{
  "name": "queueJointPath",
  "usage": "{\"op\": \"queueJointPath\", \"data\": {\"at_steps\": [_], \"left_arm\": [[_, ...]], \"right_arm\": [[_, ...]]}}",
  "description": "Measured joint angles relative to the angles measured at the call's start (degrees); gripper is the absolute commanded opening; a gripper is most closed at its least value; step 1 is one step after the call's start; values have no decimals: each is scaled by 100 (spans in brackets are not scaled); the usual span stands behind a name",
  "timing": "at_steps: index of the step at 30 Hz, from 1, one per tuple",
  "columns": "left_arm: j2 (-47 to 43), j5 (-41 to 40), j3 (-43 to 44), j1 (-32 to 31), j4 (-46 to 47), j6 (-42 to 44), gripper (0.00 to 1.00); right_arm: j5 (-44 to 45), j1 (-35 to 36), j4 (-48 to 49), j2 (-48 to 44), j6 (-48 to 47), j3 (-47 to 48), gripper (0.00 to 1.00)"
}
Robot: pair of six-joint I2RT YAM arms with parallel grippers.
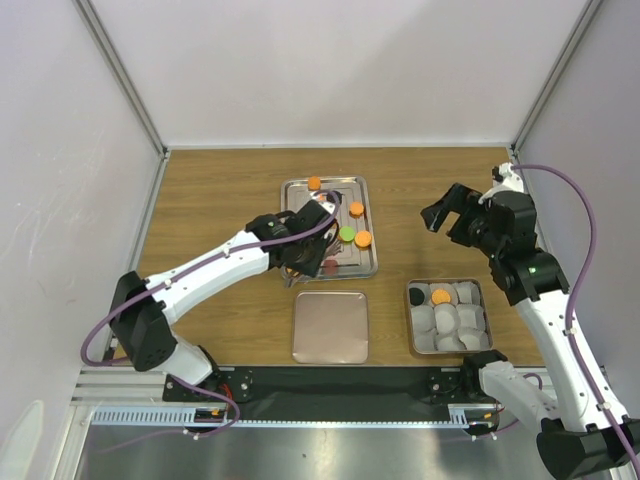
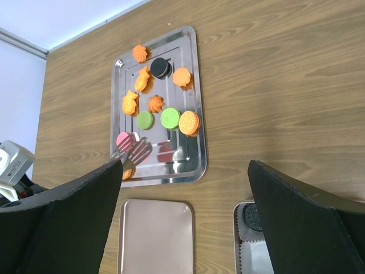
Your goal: Pack the cookies
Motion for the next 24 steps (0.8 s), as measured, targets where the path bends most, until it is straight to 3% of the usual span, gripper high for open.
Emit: {"op": "queueJointPath", "data": {"at_steps": [15,24], "left_arm": [[1473,203,2361,-1213,354,48,41],[2514,511,3296,-1923,568,61,41]], "right_arm": [[105,4,-450,37,59,826,100],[702,7,-774,-291,264,1377,100]]}}
